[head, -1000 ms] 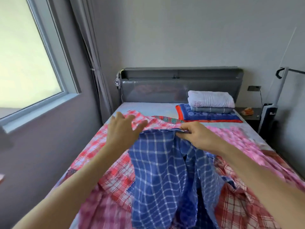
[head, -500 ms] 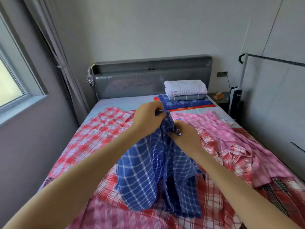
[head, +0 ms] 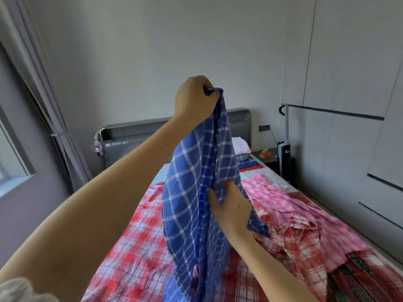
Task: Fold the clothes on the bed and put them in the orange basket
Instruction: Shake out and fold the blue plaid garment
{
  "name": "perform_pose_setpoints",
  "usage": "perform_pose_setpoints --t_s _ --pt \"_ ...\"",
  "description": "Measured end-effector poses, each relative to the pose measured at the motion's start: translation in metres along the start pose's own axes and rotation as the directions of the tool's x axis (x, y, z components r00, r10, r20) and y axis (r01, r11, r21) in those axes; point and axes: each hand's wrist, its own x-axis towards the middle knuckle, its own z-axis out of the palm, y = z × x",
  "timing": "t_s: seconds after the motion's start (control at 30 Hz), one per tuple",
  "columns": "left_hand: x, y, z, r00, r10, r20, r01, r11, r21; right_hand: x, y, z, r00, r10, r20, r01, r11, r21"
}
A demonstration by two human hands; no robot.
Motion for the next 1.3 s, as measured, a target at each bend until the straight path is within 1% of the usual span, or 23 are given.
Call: perform_pose_setpoints --t_s 0.07,0.13,0.23,0.4,0.53,0.6,0.67,0.73,0.77,0.83,0.87,0.93,0.97,1.0,1.03,1.07,1.1,1.13,1.17,1.2,1.23,1.3 --pt "0.007 0.005 -0.004 1.000 0.004 -0.020 -0.004 1.000 0.010 0.005 -0.005 0.001 0.998 0.035 0.045 -0.036 0.999 0.021" --pt "0.012 0.007 -0.007 0.999 -0.002 -0.037 0.002 1.000 -0.004 0.008 -0.012 0.000 0.996 0.047 0.069 -0.051 0.997 0.053" --pt "0.014 0.004 -0.010 0.998 -0.024 -0.057 0.023 0.999 -0.027 0.007 -0.018 0.002 0.988 0.058 0.143 -0.072 0.993 0.097" --pt "0.010 -0.015 -0.022 0.993 -0.090 -0.080 0.085 0.994 -0.061 -0.002 -0.024 0.008 0.952 0.065 0.301 -0.103 0.988 0.115" --pt "0.001 -0.044 -0.038 0.982 -0.168 -0.090 0.159 0.982 -0.105 -0.007 -0.009 0.013 0.928 0.097 0.359 -0.172 0.967 0.185" --pt "-0.004 -0.065 -0.052 0.973 -0.209 -0.095 0.198 0.974 -0.112 -0.009 0.009 0.011 0.882 0.097 0.462 -0.230 0.943 0.241" --pt "-0.011 -0.082 -0.066 0.970 -0.228 -0.077 0.219 0.970 -0.109 -0.009 0.023 0.007 0.818 0.085 0.569 -0.295 0.912 0.287" --pt "-0.019 -0.093 -0.076 0.971 -0.234 -0.041 0.228 0.967 -0.116 -0.005 0.030 0.006 0.777 0.076 0.625 -0.309 0.911 0.273" --pt "-0.023 -0.096 -0.079 0.973 -0.230 -0.026 0.225 0.966 -0.124 -0.002 0.030 0.007 0.777 0.078 0.625 -0.296 0.922 0.252" --pt "-0.031 -0.104 -0.087 0.980 -0.197 -0.018 0.194 0.976 -0.095 0.002 0.028 0.010 0.784 0.079 0.616 -0.223 0.961 0.160" --pt "-0.035 -0.109 -0.092 0.985 -0.173 -0.018 0.172 0.984 -0.047 0.004 0.028 0.009 0.799 0.072 0.597 -0.160 0.983 0.096" --pt "-0.043 -0.124 -0.105 0.989 -0.147 -0.012 0.148 0.984 0.096 0.016 0.029 0.002 0.851 0.072 0.519 -0.072 0.997 -0.021" --pt "-0.047 -0.133 -0.111 0.988 -0.152 0.006 0.149 0.976 0.157 0.028 0.029 -0.006 0.887 0.087 0.454 -0.060 0.996 -0.073" --pt "-0.051 -0.144 -0.117 0.986 -0.165 0.036 0.155 0.967 0.202 0.044 0.028 -0.016 0.928 0.101 0.360 -0.061 0.991 -0.123" --pt "-0.056 -0.155 -0.120 0.981 -0.179 0.072 0.158 0.961 0.228 0.064 0.024 -0.028 0.970 0.092 0.226 -0.058 0.987 -0.150" --pt "-0.060 -0.165 -0.122 0.976 -0.188 0.108 0.158 0.959 0.237 0.086 0.020 -0.040 0.996 0.061 0.061 -0.051 0.988 -0.147" --pt "-0.064 -0.173 -0.121 0.972 -0.189 0.137 0.153 0.961 0.232 0.108 0.011 -0.054 0.994 0.020 -0.104 -0.033 0.993 -0.117" --pt "-0.067 -0.179 -0.120 0.971 -0.184 0.150 0.149 0.965 0.216 0.125 0.000 -0.065 0.969 -0.032 -0.244 0.011 0.996 -0.090" --pt "-0.068 -0.184 -0.118 0.974 -0.180 0.141 0.149 0.968 0.202 0.139 -0.009 -0.073 0.944 -0.091 -0.317 0.071 0.995 -0.073" --pt "-0.069 -0.190 -0.117 0.976 -0.179 0.124 0.153 0.968 0.198 0.148 -0.014 -0.077 0.940 -0.144 -0.310 0.124 0.989 -0.084" --pt "-0.069 -0.196 -0.116 0.977 -0.183 0.111 0.158 0.966 0.205 0.151 -0.014 -0.076 0.957 -0.174 -0.233 0.148 0.981 -0.126" --pt "-0.074 -0.208 -0.115 0.970 -0.214 0.116 0.187 0.961 0.205 0.151 0.004 -0.064 0.986 -0.167 -0.023 0.157 0.960 -0.233"
